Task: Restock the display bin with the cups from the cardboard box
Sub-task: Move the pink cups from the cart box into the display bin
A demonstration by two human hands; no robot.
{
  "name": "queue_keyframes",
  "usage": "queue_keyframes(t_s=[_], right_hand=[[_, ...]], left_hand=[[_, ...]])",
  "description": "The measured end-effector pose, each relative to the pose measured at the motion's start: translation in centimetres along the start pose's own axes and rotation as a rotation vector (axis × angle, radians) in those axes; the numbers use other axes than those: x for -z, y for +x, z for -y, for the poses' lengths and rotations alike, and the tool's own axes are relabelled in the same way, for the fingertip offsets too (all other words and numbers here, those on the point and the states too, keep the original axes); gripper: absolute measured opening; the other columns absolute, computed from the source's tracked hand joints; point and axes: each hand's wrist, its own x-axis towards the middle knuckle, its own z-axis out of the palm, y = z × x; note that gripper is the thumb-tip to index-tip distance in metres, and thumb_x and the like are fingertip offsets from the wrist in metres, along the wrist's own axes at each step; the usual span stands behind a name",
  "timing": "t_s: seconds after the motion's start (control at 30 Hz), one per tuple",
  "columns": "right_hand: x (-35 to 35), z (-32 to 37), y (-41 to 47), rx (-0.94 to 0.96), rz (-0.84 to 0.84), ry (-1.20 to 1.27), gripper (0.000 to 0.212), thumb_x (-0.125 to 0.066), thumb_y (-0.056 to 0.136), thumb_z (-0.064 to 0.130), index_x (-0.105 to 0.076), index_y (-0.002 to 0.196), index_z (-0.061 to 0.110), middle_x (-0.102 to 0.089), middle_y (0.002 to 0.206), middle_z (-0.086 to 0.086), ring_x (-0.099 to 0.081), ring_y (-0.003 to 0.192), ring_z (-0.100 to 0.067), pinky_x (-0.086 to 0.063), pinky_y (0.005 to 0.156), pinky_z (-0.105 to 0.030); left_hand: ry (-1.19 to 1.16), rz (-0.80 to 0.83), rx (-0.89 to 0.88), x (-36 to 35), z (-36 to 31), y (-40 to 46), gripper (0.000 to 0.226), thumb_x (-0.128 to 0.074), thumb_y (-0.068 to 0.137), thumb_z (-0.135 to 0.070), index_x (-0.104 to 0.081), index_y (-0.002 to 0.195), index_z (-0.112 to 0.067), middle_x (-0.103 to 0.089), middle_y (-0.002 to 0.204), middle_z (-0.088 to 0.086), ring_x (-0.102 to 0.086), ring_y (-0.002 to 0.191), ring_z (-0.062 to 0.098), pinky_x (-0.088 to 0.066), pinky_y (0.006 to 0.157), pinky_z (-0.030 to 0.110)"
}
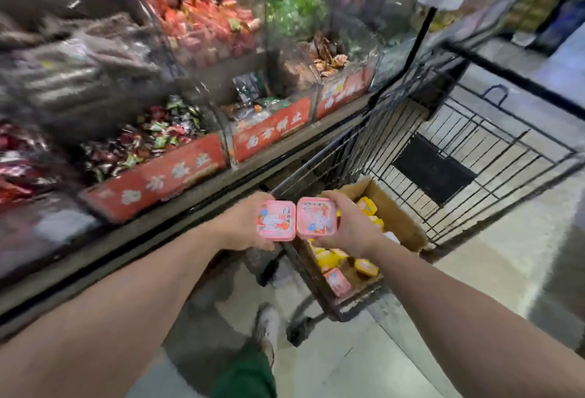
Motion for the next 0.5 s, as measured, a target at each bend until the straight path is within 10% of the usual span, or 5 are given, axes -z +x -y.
queue_keyframes(t_s=[0.27, 0.5], right_hand=[[-6.6, 16.5, -2.3, 0.311, 0.160, -0.126, 0.097, -0.090, 0.054, 0.024, -0.039, 0.136, 0.022, -0.062, 0.116, 0.008, -0.061, 0.105, -0.009, -0.050, 0.097, -0.035], [-20.2, 33.1, -4.7, 0.586, 0.320, -0.197, 0.093, -0.088, 0.064, 0.018, -0.035, 0.140, 0.021, -0.058, 0.115, 0.010, -0.056, 0.097, -0.003, -0.039, 0.076, -0.007]], left_hand=[[-0.084, -0.317, 0.151, 7.9, 3.7, -19.4, 0.091, -0.087, 0.064, -0.020, -0.030, 0.135, -0.022, -0.052, 0.109, -0.012, -0.053, 0.094, 0.005, -0.039, 0.077, 0.010], [-0.156, -0.617, 0.295, 13.9, 12.2, -38.2, 0.092, -0.089, 0.058, -0.020, -0.035, 0.133, -0.022, -0.056, 0.110, -0.008, -0.058, 0.095, 0.005, -0.045, 0.078, 0.013]])
